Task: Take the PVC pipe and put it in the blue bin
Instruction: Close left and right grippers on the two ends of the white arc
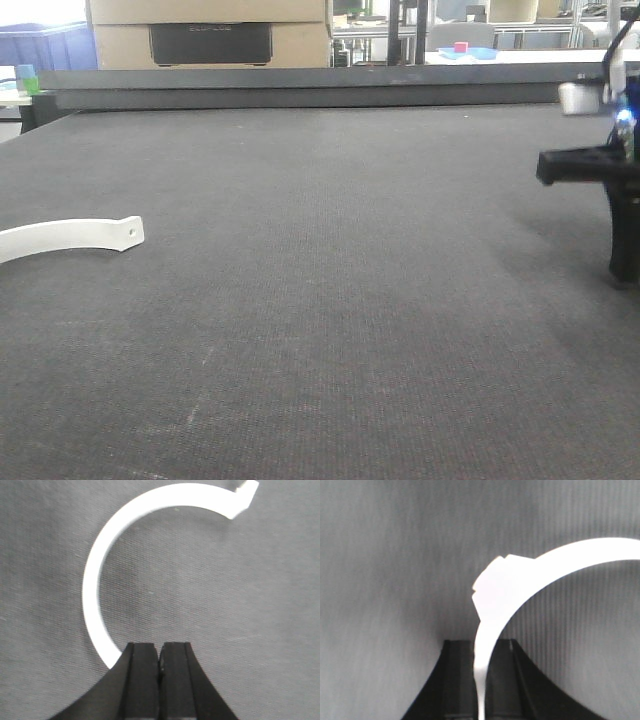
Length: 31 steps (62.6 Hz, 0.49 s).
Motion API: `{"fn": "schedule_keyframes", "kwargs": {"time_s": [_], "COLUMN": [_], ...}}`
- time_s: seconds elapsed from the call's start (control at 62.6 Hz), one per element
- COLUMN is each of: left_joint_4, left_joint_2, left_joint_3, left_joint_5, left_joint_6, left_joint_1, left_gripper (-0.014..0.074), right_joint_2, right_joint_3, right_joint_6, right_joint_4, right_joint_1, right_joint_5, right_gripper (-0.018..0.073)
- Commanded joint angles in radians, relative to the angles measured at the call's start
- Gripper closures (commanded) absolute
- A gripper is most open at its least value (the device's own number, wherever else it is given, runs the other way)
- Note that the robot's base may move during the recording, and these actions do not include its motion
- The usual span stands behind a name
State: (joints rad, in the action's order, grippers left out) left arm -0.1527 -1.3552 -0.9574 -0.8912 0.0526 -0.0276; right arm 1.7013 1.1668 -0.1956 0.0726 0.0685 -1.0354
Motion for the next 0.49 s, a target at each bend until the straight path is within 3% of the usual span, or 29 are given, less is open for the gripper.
{"fn": "schedule_keyframes", "kwargs": {"time_s": [0.0,0.239,0.479], "left_joint_4": [0.07,0.209,0.219], "left_joint_2": [-0.021,-0.151,-0.236], "left_joint_3": [-0.031,-0.153,-0.178], "left_joint_5": [-0.017,-0.095,-0.06], "left_joint_6": [-0.011,-0.029,-0.029], "left_joint_1": [0.005,0.005,0.005], "left_gripper": [0.0707,0.0707,0.0697], "right_joint_2": [-0.087,-0.229,-0.246], "right_joint_3": [0.0,0.0,0.0], "right_joint_6": [0.064,0.092,0.092], "right_joint_4": [-0.002,-0.002,0.004], "right_joint_1": [0.005,0.005,0.005], "right_joint_5": [-0.03,-0.037,-0.037], "right_gripper": [0.072,0.072,0.072]}}
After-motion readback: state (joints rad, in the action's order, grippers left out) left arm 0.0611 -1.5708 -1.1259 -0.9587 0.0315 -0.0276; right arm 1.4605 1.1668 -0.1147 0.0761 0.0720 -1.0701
